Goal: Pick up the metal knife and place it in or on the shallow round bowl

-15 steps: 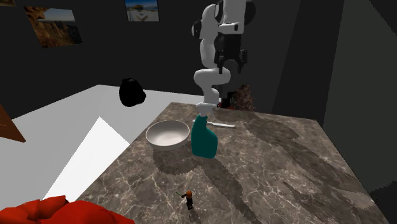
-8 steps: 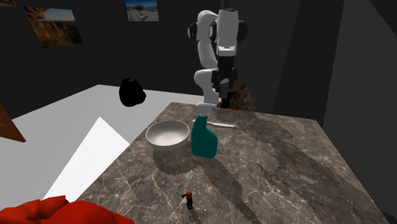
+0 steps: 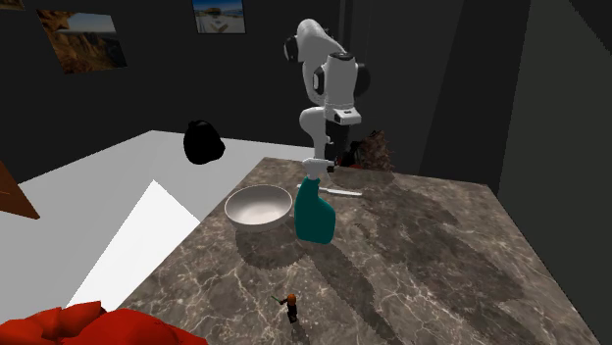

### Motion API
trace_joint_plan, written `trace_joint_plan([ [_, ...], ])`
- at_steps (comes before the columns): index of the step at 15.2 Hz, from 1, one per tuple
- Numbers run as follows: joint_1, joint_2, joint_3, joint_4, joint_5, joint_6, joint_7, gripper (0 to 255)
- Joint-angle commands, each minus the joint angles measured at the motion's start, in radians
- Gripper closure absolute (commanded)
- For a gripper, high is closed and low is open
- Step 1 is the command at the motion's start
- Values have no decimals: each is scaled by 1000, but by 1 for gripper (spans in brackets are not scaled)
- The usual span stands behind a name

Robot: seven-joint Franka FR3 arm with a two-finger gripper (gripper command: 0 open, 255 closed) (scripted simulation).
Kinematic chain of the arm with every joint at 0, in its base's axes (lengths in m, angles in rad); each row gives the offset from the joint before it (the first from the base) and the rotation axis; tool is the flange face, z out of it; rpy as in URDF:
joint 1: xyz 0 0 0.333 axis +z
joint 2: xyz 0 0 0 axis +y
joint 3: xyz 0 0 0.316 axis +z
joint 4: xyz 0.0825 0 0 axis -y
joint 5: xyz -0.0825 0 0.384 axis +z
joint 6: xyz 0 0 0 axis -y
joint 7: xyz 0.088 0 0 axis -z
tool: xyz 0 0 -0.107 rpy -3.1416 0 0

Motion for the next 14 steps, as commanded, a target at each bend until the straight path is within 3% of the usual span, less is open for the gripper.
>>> trace_joint_plan([
  [1,22,46,-53,-37,-42,71,-121,0],
  [3,35,81,-91,-53,-70,115,-199,0],
  [10,35,165,-125,-109,-94,254,-197,0],
  [14,34,165,-125,-109,-94,254,-197,0],
])
